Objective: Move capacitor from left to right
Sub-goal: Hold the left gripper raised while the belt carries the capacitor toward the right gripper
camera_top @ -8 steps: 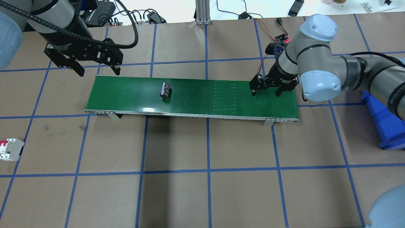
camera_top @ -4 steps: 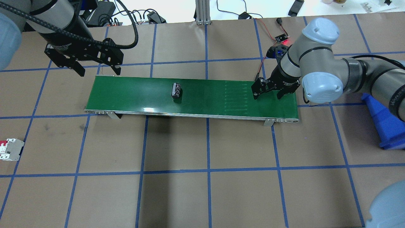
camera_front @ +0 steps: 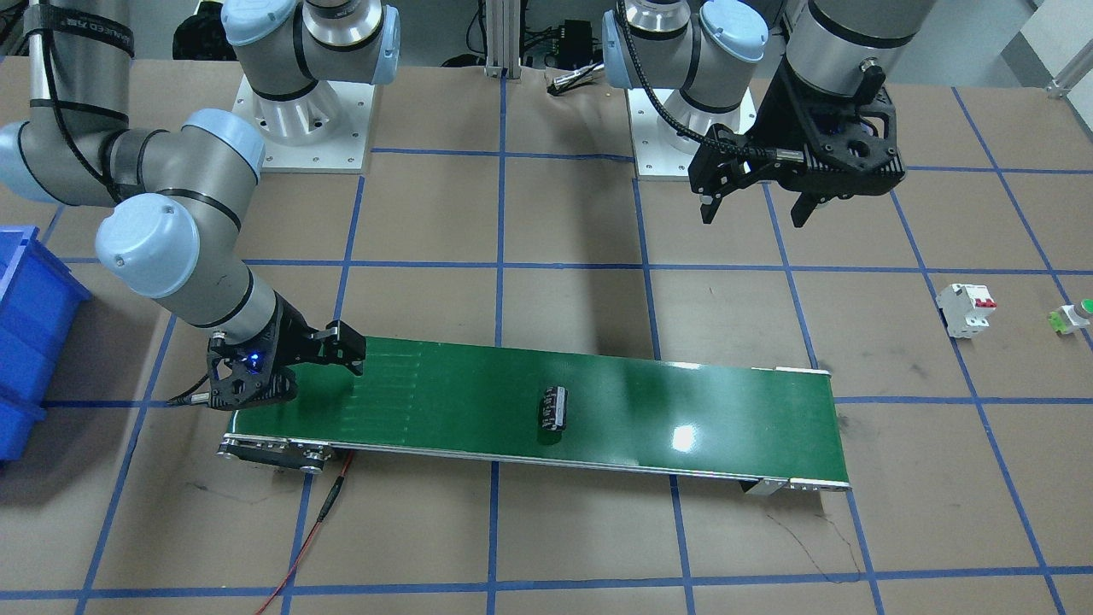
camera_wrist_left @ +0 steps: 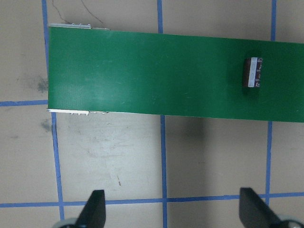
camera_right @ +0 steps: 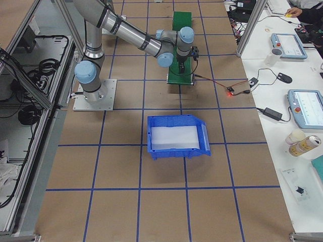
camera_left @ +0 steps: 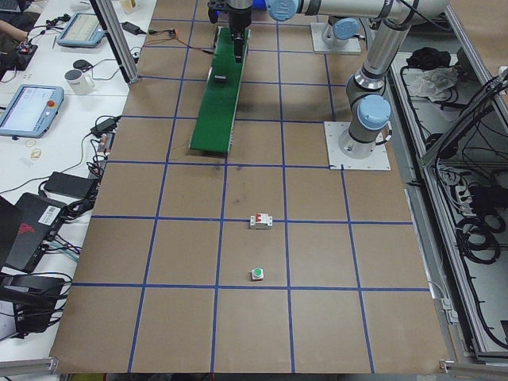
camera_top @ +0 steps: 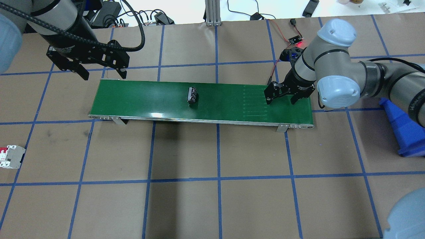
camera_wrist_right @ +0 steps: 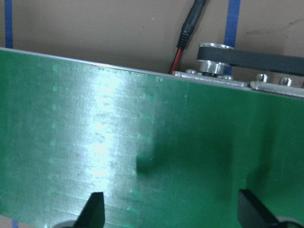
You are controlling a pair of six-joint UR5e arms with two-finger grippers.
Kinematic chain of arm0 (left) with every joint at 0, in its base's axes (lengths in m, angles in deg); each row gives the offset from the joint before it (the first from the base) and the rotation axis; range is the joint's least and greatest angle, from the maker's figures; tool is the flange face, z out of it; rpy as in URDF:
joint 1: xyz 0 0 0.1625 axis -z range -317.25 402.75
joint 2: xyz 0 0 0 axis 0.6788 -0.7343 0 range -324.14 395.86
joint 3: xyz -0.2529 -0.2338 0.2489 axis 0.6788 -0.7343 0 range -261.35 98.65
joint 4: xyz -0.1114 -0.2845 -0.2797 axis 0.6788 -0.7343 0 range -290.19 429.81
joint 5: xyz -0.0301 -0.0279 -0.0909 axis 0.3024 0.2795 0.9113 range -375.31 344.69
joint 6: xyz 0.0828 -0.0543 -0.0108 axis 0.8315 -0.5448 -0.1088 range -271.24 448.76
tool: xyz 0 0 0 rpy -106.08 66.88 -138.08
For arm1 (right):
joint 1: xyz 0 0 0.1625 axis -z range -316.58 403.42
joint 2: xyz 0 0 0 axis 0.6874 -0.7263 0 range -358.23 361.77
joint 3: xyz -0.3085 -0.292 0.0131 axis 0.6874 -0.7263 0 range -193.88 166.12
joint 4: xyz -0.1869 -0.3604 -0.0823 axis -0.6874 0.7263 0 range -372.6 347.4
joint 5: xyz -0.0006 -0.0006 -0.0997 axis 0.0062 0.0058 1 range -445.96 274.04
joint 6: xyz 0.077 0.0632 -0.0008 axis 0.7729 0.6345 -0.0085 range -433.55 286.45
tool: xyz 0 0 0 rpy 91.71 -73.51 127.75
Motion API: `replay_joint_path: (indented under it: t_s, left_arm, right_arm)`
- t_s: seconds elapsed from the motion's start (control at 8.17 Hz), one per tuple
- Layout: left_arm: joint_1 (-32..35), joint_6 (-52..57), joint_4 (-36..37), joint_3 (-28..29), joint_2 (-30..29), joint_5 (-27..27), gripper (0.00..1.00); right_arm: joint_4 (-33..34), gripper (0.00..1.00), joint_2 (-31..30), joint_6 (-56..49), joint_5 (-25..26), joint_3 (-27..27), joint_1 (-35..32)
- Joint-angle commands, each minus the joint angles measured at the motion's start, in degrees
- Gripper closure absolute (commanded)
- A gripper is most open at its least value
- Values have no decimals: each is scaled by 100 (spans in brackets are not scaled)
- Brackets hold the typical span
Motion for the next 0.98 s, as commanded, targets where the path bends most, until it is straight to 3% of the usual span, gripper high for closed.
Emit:
replay_joint_path:
  t_s: [0.0,0.86]
  left_arm:
    - [0,0,-6,-11,1,-8,0]
    - [0,0,-6,-11,-8,9,0]
  right_arm:
    - [3,3,-2,20,-1,-1,1]
    - [117,1,6,609,-10,-80,27]
